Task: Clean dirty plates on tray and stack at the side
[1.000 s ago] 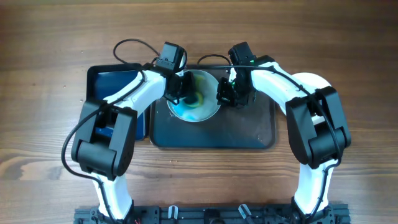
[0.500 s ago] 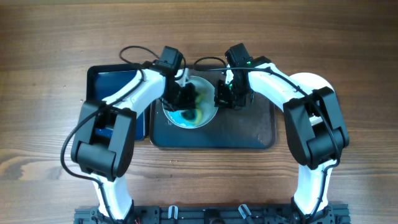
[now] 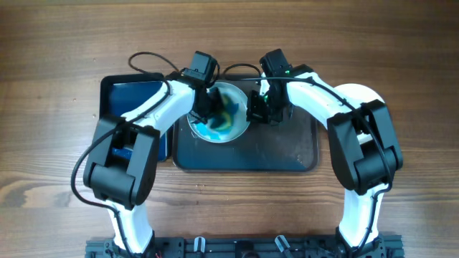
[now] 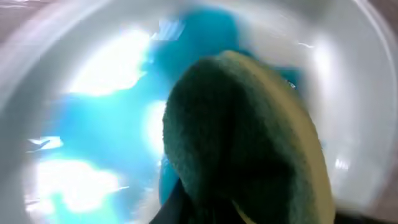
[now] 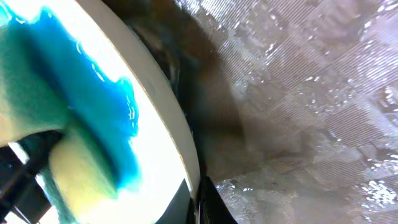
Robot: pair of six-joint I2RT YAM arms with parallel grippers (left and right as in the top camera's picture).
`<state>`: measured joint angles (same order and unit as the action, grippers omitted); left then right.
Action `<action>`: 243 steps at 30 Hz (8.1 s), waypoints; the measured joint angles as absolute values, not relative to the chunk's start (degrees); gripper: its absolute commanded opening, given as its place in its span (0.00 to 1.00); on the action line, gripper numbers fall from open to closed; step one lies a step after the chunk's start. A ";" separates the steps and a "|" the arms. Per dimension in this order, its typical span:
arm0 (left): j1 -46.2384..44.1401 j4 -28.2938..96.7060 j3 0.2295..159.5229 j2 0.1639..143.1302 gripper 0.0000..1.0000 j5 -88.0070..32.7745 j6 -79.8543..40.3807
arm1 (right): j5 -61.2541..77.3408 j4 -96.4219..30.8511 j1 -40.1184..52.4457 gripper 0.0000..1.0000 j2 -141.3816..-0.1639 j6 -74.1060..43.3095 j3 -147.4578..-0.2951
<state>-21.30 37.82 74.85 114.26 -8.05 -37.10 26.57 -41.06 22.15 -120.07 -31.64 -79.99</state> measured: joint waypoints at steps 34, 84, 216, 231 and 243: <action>-21.23 60.84 87.50 113.75 0.04 1.39 -33.12 | 27.81 -41.28 22.06 0.04 -120.07 -29.08 -79.99; -12.69 65.47 94.48 105.73 0.04 -1.48 -25.54 | -26.39 -61.52 43.62 0.04 -94.45 -35.09 -79.99; -1.93 62.57 82.89 98.45 1.00 -0.38 -11.20 | 12.67 0.75 3.62 1.00 -1.10 -6.44 -0.49; -1.93 62.59 82.89 98.45 1.00 -0.38 -11.20 | 12.67 0.75 3.62 1.00 -1.13 -6.44 -0.51; -2.96 30.13 70.67 75.29 1.00 -6.04 -11.18 | 12.67 0.80 3.62 0.99 -1.19 -6.44 -0.49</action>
